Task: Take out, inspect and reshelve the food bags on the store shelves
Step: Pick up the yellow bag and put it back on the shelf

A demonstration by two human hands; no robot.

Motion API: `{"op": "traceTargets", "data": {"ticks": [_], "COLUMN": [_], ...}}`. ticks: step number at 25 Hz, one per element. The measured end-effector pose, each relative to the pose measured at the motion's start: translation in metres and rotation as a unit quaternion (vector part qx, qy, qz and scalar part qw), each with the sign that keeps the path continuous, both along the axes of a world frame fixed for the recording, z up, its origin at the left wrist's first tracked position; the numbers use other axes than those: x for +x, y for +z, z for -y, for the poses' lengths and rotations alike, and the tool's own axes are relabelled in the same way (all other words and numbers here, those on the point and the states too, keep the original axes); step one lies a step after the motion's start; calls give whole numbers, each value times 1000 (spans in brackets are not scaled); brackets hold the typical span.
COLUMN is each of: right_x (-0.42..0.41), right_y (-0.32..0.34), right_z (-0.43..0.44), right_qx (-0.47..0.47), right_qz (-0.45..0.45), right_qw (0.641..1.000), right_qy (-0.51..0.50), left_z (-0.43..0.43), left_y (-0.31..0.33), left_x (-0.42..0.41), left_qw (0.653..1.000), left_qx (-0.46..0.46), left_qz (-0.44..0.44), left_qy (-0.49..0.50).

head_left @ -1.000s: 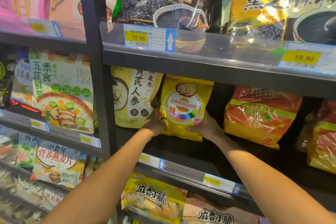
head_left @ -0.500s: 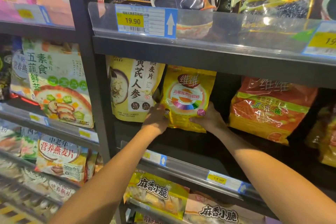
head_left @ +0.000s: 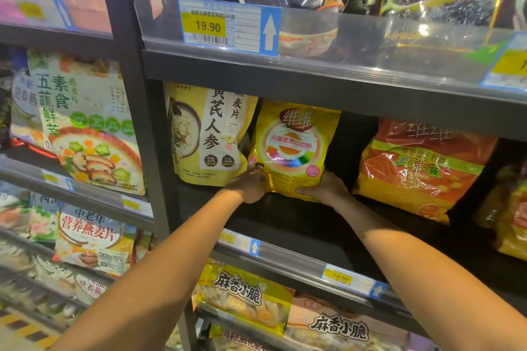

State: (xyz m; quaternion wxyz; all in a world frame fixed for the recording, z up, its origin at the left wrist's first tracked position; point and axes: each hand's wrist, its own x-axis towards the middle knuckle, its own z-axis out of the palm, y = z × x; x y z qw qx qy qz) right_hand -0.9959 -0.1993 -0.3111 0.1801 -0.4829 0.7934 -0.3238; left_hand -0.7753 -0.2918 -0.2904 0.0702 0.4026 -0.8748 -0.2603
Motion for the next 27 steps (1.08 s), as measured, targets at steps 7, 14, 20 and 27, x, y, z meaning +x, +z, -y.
{"op": "traceTargets", "data": {"ticks": [7, 14, 20, 27], "right_x": [12, 36, 76, 155], "right_y": [10, 24, 46, 57], "right_z": [-21, -68, -129, -198], "right_qx": [26, 57, 72, 14], "right_qz": [38, -25, -90, -183], "right_qw": [999, 996, 991, 983], "right_qy": [-15, -61, -61, -19], "left_z": [-28, -66, -132, -195], "left_y": [14, 26, 34, 27], "left_x": [11, 44, 86, 163], "left_qw": [1000, 999, 991, 965], "left_qx": [-5, -28, -127, -247], "left_qz": [15, 26, -35, -78], "left_qy": [18, 37, 32, 36]}}
